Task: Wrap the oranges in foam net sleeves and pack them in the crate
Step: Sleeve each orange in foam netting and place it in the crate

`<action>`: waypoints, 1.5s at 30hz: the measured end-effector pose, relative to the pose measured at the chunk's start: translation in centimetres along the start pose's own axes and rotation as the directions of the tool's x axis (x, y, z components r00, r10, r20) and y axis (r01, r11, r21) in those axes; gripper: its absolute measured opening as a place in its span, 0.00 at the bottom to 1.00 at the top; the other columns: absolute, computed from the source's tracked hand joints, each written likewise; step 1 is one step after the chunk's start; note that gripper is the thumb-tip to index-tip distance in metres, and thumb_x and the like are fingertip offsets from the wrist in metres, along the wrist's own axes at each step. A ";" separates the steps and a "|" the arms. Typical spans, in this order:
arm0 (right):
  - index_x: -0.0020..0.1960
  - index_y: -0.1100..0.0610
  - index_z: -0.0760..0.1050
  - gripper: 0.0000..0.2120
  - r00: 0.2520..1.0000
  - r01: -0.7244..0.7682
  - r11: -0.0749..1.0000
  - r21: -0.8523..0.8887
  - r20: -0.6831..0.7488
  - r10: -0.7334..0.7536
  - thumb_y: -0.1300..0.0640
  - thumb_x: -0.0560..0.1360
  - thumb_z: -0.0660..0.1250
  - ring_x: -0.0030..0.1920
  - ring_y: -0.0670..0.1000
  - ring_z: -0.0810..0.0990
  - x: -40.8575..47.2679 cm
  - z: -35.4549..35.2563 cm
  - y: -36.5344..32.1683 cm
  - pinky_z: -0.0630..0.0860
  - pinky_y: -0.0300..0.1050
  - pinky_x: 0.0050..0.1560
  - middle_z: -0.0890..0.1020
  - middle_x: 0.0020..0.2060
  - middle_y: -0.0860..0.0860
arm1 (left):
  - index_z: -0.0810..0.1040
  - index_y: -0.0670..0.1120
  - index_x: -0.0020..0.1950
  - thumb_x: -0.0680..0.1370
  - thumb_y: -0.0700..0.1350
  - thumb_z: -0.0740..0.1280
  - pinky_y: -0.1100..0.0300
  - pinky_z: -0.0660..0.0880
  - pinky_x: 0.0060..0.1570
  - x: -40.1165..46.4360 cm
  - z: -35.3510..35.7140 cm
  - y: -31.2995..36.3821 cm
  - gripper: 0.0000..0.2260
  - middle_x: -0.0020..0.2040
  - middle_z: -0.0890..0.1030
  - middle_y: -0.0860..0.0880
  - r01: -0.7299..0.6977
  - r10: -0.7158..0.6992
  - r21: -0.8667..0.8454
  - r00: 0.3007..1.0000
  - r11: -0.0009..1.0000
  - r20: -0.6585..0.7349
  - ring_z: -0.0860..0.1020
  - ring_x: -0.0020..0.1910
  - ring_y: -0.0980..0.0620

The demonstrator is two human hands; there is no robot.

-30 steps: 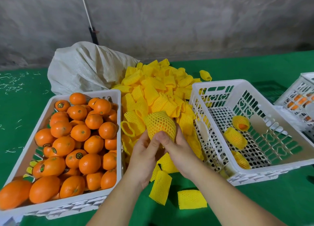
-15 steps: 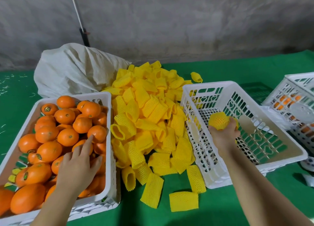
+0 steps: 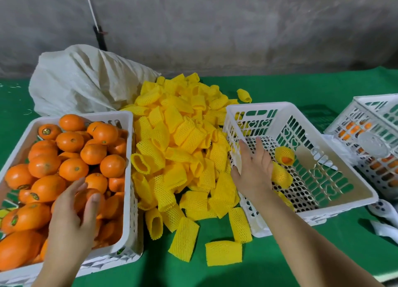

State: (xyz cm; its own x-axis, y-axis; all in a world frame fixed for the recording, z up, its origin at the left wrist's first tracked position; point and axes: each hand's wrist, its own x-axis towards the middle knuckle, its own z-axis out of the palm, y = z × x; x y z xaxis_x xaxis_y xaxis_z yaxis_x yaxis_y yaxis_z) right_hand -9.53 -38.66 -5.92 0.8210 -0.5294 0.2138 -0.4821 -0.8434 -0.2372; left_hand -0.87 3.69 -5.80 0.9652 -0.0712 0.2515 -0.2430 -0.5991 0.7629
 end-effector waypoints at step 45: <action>0.62 0.47 0.80 0.13 0.787 -0.616 -0.130 0.777 0.599 -0.147 0.44 0.82 0.66 0.50 0.56 0.86 -5.1 -1.5 -14.8 0.81 0.53 0.50 0.87 0.55 0.53 | 0.76 0.51 0.71 0.63 0.47 0.74 0.46 0.83 0.45 -0.9 5.0 10.2 0.35 0.73 0.74 0.45 0.629 0.018 -0.735 0.757 0.252 0.654 0.84 0.51 0.33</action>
State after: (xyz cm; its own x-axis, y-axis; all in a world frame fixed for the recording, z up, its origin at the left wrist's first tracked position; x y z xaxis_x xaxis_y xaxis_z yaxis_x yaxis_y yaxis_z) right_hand -7.02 -23.64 -2.11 0.9002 -0.2380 -0.3648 -0.2051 0.5073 -0.8370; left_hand -3.70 -6.36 -1.28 0.7891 -0.5856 -0.1855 0.4754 0.3910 0.7881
